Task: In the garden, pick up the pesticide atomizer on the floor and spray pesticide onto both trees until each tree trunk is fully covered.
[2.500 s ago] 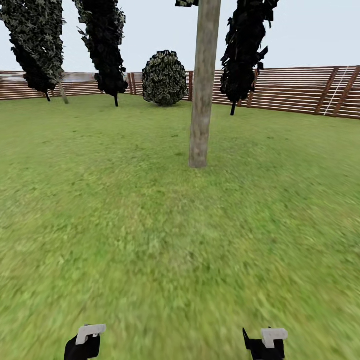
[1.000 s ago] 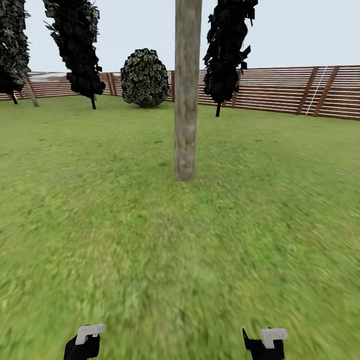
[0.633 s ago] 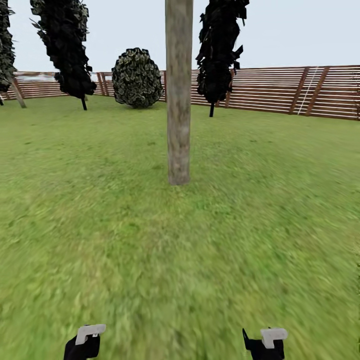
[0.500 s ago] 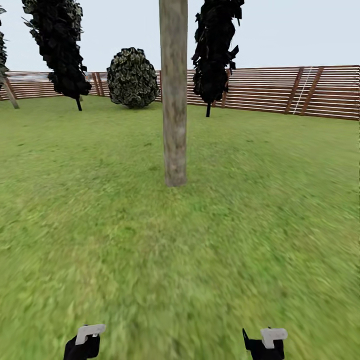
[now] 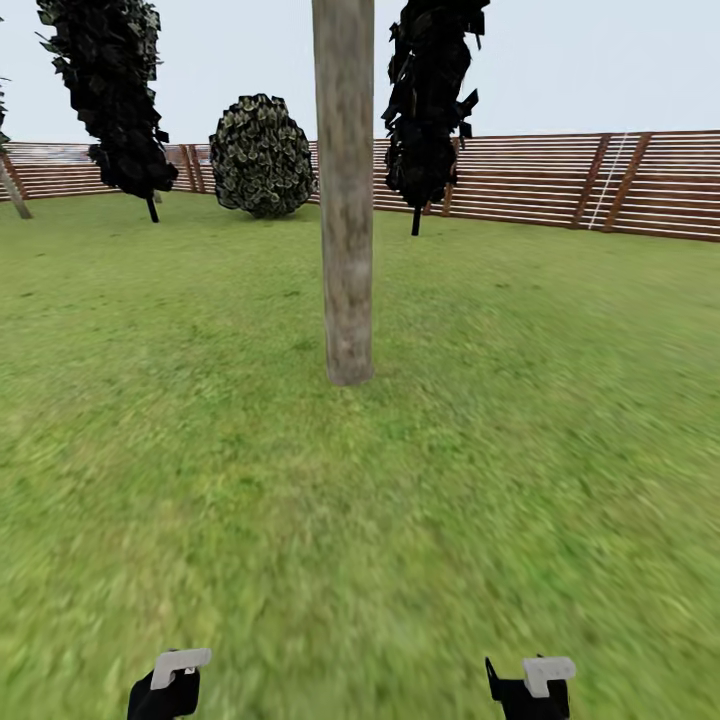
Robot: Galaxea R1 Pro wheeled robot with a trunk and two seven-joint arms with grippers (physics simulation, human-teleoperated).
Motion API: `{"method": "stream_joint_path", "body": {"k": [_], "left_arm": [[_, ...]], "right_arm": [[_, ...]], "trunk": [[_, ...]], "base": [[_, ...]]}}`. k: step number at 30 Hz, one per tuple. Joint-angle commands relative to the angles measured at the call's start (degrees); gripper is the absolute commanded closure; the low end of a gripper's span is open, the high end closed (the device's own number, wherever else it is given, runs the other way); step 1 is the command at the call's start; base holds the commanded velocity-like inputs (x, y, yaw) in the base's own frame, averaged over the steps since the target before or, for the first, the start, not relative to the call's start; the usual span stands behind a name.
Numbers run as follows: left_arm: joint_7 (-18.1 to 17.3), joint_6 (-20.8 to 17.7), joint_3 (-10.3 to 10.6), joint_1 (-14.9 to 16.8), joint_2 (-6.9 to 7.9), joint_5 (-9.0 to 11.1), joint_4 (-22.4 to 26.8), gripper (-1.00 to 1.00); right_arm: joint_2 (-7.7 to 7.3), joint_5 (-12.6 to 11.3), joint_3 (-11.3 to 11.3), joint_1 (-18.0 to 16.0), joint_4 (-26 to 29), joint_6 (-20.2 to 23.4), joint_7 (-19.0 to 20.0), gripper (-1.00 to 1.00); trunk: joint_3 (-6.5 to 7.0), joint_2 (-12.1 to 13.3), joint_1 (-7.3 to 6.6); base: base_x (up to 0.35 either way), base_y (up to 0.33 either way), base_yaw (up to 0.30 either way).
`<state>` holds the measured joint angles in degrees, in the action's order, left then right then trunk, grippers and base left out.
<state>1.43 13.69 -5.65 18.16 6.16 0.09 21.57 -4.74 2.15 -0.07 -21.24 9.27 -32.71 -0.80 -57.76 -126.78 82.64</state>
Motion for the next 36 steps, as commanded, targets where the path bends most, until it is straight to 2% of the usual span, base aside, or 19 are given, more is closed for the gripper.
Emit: {"method": "stream_joint_path", "body": {"k": [1, 36], "left_arm": [[0.1, 0.2, -0.1, 0.0, -0.01, 0.0, 0.0, 1.0], [0.1, 0.2, -0.1, 0.0, -0.01, 0.0, 0.0, 1.0]], "right_arm": [[-0.01, 0.2, 0.0, 0.0, 0.0, -0.2, -0.1, -1.0], [0.08, 0.2, 0.1, 0.0, 0.0, -0.2, -0.1, -1.0]], "trunk": [[-0.05, 0.0, 0.02], [-0.05, 0.0, 0.02]], "base": [[0.335, 0.0, 0.0], [0.335, 0.0, -0.019]]}}
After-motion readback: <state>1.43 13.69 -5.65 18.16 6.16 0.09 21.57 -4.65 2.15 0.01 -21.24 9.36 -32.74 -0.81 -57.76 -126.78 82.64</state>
